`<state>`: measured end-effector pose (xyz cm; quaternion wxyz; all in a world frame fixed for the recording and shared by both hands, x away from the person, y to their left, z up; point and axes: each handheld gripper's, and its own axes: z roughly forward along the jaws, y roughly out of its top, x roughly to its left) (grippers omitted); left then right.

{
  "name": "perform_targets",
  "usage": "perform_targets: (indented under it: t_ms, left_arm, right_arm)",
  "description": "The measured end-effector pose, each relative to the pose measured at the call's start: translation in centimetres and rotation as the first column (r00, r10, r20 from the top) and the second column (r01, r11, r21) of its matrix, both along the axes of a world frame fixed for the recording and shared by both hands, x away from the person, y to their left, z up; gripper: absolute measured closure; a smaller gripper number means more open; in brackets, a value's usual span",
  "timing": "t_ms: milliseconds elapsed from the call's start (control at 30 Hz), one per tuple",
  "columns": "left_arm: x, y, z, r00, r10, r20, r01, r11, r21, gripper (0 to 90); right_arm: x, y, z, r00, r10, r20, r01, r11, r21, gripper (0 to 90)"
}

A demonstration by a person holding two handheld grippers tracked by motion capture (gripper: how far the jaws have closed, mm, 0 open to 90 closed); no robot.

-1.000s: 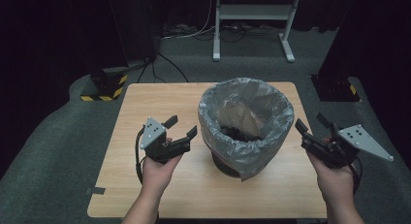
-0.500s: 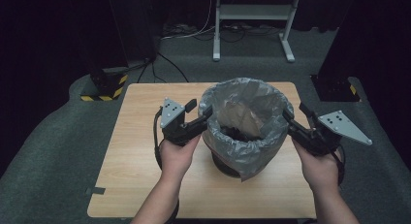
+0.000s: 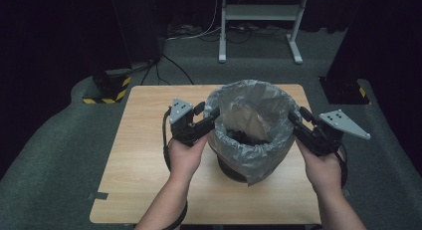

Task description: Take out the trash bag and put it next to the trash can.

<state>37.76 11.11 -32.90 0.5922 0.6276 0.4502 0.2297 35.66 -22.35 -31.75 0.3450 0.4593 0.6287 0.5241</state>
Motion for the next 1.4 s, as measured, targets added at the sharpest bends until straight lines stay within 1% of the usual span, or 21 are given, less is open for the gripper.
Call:
perform_targets:
  t_ms: [67, 167, 233, 333, 400, 433, 533, 600, 667, 867, 900, 1033, 1100, 1167, 1200, 1233, 1267, 1300, 1333, 1367, 1400]
  left_arm:
    - [-0.3, -0.4, 0.1, 0.9998, 0.018, 0.011, -0.018, 0.9998, 0.008, 58.0]
    - [-0.4, -0.4, 0.1, 0.9986, 0.047, 0.024, -0.048, 0.9989, 0.004, 62.5]
    - [-0.5, -0.4, 0.1, 0.9973, 0.066, 0.033, -0.066, 0.9978, 0.003, 67.6]
    - [-1.0, -0.6, 0.4, 0.9905, 0.11, 0.082, -0.115, 0.9917, 0.057, 76.7]
    - [-1.0, -0.5, 0.4, 0.9896, 0.108, 0.096, -0.113, 0.9922, 0.052, 85.5]
    - [-1.0, -0.5, 0.4, 0.9896, 0.106, 0.097, -0.112, 0.9924, 0.052, 87.8]
    - [-1.1, -0.5, 0.3, 0.9892, 0.1, 0.107, -0.105, 0.9935, 0.043, 88.7]
    - [-1.2, -0.4, 0.2, 0.989, 0.094, 0.114, -0.098, 0.9949, 0.026, 88.8]
    - [-1.4, -0.4, 0.4, 0.9869, 0.089, 0.135, -0.092, 0.9957, 0.016, 88.9]
    - [-2.2, -0.5, 2.3, 0.9775, 0.077, 0.196, -0.077, 0.997, -0.01, 89.0]
    - [-2.3, -0.4, 2.6, 0.9753, 0.073, 0.208, -0.073, 0.9973, -0.011, 89.0]
    - [-3.2, -0.3, 4.1, 0.9658, 0.063, 0.252, -0.058, 0.9979, -0.027, 89.0]
    - [-3.5, -0.2, 4.8, 0.963, 0.064, 0.262, -0.056, 0.9978, -0.036, 89.0]
    - [-3.8, -0.1, 5.4, 0.9591, 0.058, 0.277, -0.048, 0.998, -0.04, 89.0]
    - [-4.1, -0.1, 5.8, 0.9531, 0.052, 0.298, -0.04, 0.9981, -0.046, 89.0]
    - [-4.3, 0.0, 6.1, 0.9497, 0.049, 0.309, -0.035, 0.9981, -0.051, 89.0]
    - [-4.5, 0.1, 6.3, 0.9456, 0.047, 0.322, -0.029, 0.9978, -0.059, 89.0]
    - [-4.6, 0.2, 6.4, 0.9437, 0.044, 0.328, -0.023, 0.9974, -0.068, 89.0]
    - [-4.6, 0.3, 6.5, 0.9443, 0.045, 0.326, -0.02, 0.9966, -0.08, 89.0]
    - [-4.6, 0.3, 6.5, 0.9462, 0.046, 0.32, -0.018, 0.9958, -0.09, 89.0]
    - [-4.6, 0.4, 6.5, 0.9467, 0.046, 0.319, -0.019, 0.996, -0.087, 89.0]
  right_arm:
    - [0.0, 0.2, 0.1, 1.0, -0.01, 0.001, 0.01, 0.9999, -0.011, 65.4]
    - [0.0, 0.1, 0.2, 0.9997, -0.023, 0.004, 0.023, 0.9996, -0.018, 70.0]
    - [-0.1, 0.3, 0.2, 0.9989, -0.042, 0.023, 0.043, 0.9979, -0.048, 74.9]
    - [-0.3, 0.6, 0.2, 0.9962, -0.069, 0.054, 0.073, 0.9937, -0.085, 81.9]
    - [-0.4, 0.6, 0.3, 0.9944, -0.076, 0.073, 0.083, 0.9926, -0.089, 88.3]
    - [-0.4, 0.6, 0.3, 0.9941, -0.077, 0.077, 0.084, 0.9923, -0.091, 88.8]
    - [-0.4, 0.7, 0.2, 0.993, -0.076, 0.09, 0.085, 0.9915, -0.099, 89.4]
    - [-0.5, 0.7, 0.1, 0.9918, -0.077, 0.102, 0.087, 0.9917, -0.095, 89.6]
    - [-0.7, 0.8, 0.1, 0.9891, -0.079, 0.124, 0.091, 0.9917, -0.091, 89.7]
    - [-1.6, 0.8, 1.2, 0.9757, -0.092, 0.199, 0.105, 0.9928, -0.057, 89.8]
    - [-1.8, 0.8, 1.5, 0.9721, -0.092, 0.216, 0.107, 0.9925, -0.059, 89.8]
    - [-2.7, 0.7, 2.9, 0.9578, -0.097, 0.271, 0.109, 0.9935, -0.032, 89.8]
    - [-2.9, 0.7, 3.6, 0.955, -0.096, 0.281, 0.105, 0.9944, -0.017, 89.8]
    - [-3.4, 0.9, 4.3, 0.9481, -0.094, 0.304, 0.105, 0.9943, -0.02, 89.8]
    - [-3.6, 1.0, 4.8, 0.9425, -0.093, 0.321, 0.106, 0.9941, -0.024, 89.8]
    - [-4.0, 1.1, 5.3, 0.9342, -0.093, 0.345, 0.106, 0.9941, -0.021, 89.8]
    - [-4.2, 1.2, 5.6, 0.93, -0.091, 0.356, 0.104, 0.9944, -0.018, 89.8]
    - [-4.4, 1.2, 5.9, 0.925, -0.089, 0.369, 0.101, 0.9948, -0.014, 89.8]
    - [-4.7, 1.2, 6.2, 0.9206, -0.089, 0.38, 0.096, 0.9954, 0.002, 89.8]
    - [-4.8, 1.3, 6.5, 0.9183, -0.089, 0.386, 0.094, 0.9956, 0.007, 89.8]
    - [-5.0, 1.3, 6.7, 0.9177, -0.088, 0.387, 0.088, 0.996, 0.018, 89.8]
